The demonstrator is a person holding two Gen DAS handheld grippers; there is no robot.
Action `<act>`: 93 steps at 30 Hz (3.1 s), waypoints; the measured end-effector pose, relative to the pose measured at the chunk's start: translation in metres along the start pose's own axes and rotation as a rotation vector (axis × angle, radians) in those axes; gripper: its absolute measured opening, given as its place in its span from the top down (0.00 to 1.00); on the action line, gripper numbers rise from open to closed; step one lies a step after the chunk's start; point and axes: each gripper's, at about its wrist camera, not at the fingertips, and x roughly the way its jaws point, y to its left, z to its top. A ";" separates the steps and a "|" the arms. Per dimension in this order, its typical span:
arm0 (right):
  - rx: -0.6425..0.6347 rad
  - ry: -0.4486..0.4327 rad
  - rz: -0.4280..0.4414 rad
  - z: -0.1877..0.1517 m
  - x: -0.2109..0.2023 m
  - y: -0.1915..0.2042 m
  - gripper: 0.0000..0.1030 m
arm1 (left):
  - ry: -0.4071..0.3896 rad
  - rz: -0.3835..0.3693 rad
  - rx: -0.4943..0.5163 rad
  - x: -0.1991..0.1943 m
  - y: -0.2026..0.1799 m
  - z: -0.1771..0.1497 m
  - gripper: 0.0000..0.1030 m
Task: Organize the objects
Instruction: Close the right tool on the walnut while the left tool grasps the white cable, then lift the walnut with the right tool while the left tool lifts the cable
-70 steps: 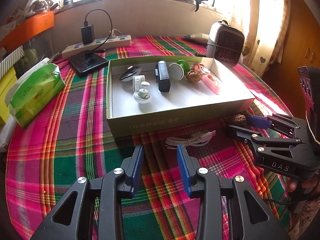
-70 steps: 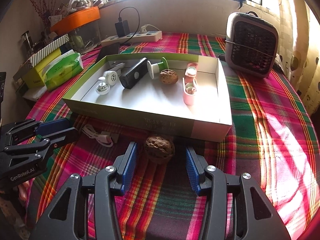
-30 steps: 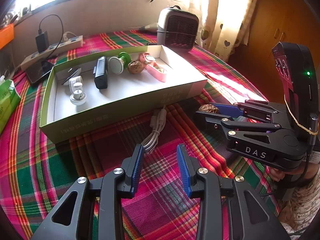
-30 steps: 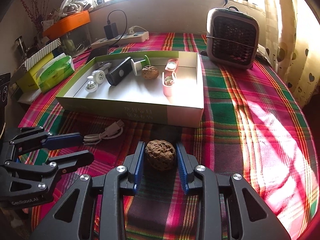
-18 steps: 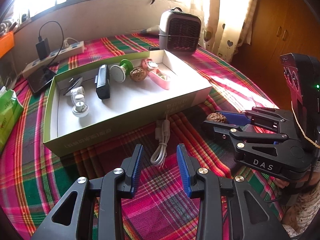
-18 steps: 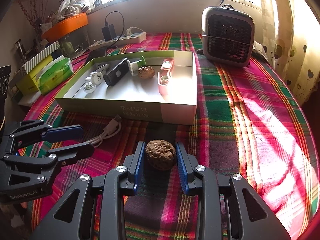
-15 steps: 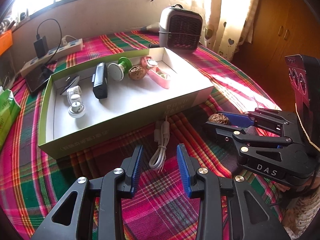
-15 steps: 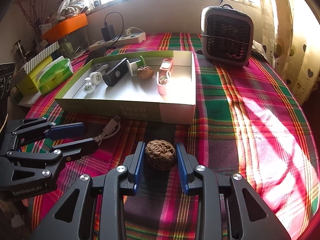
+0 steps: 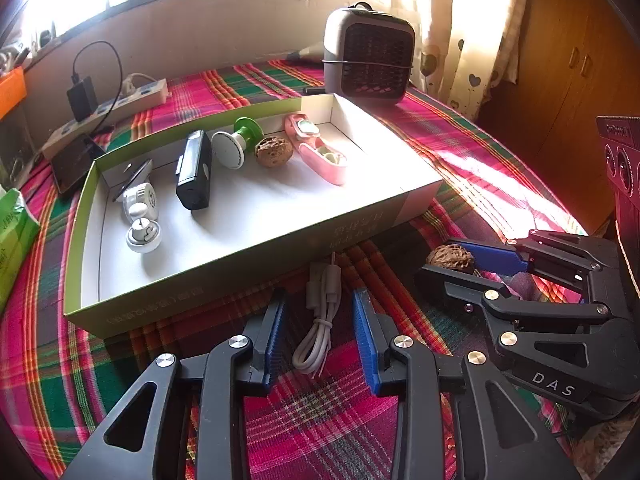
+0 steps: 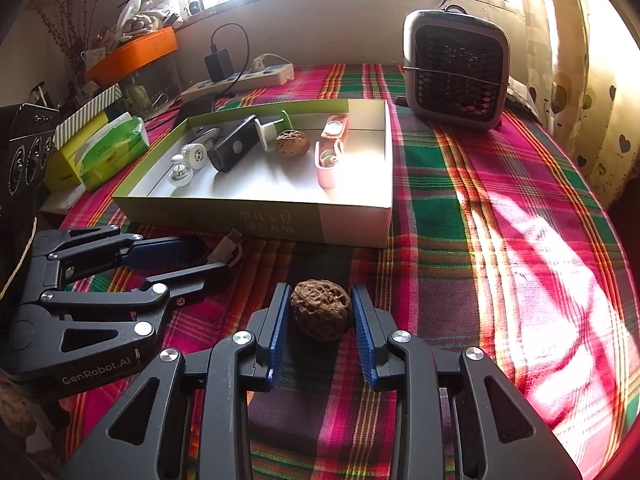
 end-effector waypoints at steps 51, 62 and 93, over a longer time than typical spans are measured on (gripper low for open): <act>-0.018 -0.015 0.006 -0.001 -0.005 0.006 0.69 | -0.032 0.023 -0.043 -0.012 0.002 -0.006 0.85; -0.021 -0.016 0.011 -0.002 -0.006 0.010 0.69 | -0.035 0.023 -0.055 -0.015 0.005 -0.009 0.85; -0.040 -0.058 0.031 0.009 -0.021 0.022 0.69 | -0.087 0.030 -0.088 -0.035 0.017 -0.008 0.85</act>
